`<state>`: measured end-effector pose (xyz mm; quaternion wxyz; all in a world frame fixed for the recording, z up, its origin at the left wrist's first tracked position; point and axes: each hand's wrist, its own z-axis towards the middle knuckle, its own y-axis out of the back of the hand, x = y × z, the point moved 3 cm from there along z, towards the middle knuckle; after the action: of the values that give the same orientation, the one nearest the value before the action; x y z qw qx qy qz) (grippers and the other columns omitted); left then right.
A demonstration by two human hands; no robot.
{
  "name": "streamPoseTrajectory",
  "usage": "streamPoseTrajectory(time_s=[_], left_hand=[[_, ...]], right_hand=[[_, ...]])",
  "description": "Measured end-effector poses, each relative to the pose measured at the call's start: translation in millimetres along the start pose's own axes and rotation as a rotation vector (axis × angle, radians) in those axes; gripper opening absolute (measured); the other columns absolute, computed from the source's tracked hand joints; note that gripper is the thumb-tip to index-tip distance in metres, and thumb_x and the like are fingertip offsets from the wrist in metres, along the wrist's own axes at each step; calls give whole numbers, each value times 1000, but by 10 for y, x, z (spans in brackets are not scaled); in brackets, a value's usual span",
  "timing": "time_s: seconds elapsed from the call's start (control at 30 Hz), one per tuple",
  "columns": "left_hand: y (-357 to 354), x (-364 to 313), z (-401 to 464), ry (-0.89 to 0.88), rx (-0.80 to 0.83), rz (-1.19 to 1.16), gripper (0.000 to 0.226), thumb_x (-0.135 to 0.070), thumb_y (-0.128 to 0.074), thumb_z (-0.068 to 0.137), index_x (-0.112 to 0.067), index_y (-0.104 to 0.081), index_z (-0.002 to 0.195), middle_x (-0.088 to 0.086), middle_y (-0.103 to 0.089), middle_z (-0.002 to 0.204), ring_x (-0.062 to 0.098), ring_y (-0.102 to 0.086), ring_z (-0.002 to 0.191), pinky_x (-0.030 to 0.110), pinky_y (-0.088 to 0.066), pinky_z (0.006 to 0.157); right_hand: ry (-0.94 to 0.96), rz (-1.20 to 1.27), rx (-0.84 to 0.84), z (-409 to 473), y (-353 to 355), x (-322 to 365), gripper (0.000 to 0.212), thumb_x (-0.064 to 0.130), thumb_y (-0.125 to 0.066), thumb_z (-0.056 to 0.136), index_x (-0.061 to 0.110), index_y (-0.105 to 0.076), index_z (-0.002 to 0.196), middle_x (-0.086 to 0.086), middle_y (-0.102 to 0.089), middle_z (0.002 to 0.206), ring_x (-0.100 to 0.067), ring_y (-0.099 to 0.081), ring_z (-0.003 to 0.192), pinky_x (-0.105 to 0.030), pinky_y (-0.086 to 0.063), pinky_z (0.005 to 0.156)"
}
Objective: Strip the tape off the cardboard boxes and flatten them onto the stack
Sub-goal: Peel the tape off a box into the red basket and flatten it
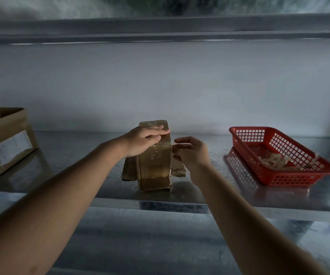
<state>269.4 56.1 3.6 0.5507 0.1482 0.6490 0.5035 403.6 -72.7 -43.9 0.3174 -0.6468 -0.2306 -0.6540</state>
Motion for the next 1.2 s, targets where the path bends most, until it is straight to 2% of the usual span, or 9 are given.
streamPoseTrajectory(time_s=[0.13,0.23,0.33,0.47,0.63,0.77,0.93,1.03,1.2], left_hand=[[23,-57,16,45,34,-97,43,-24,-42,112,-40,-49,151,-17,-23,168,7,-13,156,34,-5,124],[65,-60,18,65,14,-202,45,-12,-43,110,-27,-50,152,-11,-28,167,10,-20,155,26,-10,123],[107,0,20,83,-19,-307,47,-1,-44,106,-20,-58,147,-6,-39,163,12,-31,152,24,-20,123],[119,55,29,70,-12,-342,46,3,-45,105,-19,-62,141,-5,-44,161,13,-38,148,22,-29,118],[91,87,23,44,1,-292,46,4,-44,106,-19,-60,143,-6,-41,162,10,-33,151,26,-20,125],[119,46,38,64,41,-223,44,-5,-46,108,-24,-58,146,-15,-42,158,3,-32,147,28,-15,126],[140,114,89,44,10,-95,39,-17,-47,110,-35,-61,142,-23,-47,154,2,-33,148,36,-16,129],[110,179,118,10,-23,-57,35,-26,-47,111,-41,-62,138,-21,-50,153,6,-37,148,39,-20,128],[42,260,87,-5,-25,-324,38,-17,-49,110,-49,-71,111,-30,-42,145,11,-15,156,40,-5,130]], right_hand=[[286,-186,15,-18,-23,136,12,21,-71,95,30,-79,99,10,-78,91,-13,-76,83,-43,-65,79],[557,-466,106,-102,-73,308,11,28,-76,93,31,-81,101,24,-73,94,-6,-73,90,-21,-58,79],[805,-813,203,-173,-104,353,32,30,-86,82,26,-79,113,8,-73,111,-12,-67,101,-24,-53,83],[874,-1104,184,-172,-152,248,60,37,-88,78,32,-66,133,6,-61,129,-20,-59,112,-42,-59,80],[948,-982,191,-125,-122,275,44,13,-82,82,25,-74,123,0,-70,117,-25,-69,98,-44,-60,76],[903,-880,209,-44,20,331,38,5,-83,78,18,-80,113,0,-75,108,-15,-71,93,-29,-57,83],[844,-1004,187,11,117,390,38,17,-82,85,27,-76,121,8,-74,120,-16,-69,107,-43,-58,85],[964,-1071,241,-132,18,440,45,37,-84,84,35,-70,127,11,-69,129,-18,-63,115,-41,-56,90],[1064,-1083,316,-256,-247,385,51,30,-86,82,28,-69,130,4,-69,132,-24,-66,114,-44,-59,86]])
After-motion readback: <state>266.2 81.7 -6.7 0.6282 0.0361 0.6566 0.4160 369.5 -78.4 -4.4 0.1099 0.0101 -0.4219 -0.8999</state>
